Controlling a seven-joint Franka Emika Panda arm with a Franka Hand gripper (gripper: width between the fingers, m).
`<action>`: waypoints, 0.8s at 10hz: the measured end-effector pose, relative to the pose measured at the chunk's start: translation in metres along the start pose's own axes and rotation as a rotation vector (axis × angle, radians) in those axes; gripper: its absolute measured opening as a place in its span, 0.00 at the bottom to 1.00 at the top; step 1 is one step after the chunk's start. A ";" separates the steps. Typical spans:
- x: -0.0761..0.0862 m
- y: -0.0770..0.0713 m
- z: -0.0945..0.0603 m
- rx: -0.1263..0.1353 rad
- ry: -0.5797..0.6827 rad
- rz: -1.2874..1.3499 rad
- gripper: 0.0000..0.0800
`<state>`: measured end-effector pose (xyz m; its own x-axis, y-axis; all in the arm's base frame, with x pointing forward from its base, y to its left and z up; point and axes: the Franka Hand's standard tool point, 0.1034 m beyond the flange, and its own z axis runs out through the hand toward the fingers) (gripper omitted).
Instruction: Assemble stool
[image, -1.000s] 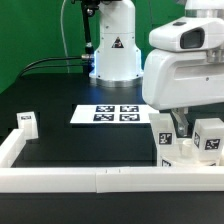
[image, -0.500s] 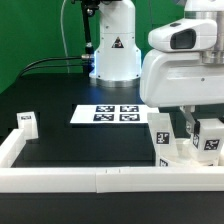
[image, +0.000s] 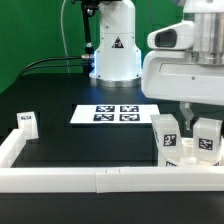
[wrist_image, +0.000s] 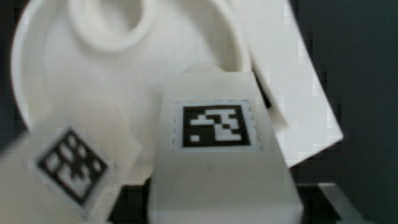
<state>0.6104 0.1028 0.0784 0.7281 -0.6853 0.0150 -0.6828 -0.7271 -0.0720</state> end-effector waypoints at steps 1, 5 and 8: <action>0.000 0.000 0.000 -0.002 -0.001 0.064 0.42; 0.003 0.007 0.000 0.005 -0.035 0.483 0.42; 0.000 0.011 0.002 0.080 -0.079 1.032 0.42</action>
Offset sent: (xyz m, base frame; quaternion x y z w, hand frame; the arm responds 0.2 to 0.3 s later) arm 0.0000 0.0000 0.0000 0.0000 0.0000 0.1938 0.9810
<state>0.6024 0.0949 0.0759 -0.2045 -0.9662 -0.1570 -0.9726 0.2187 -0.0784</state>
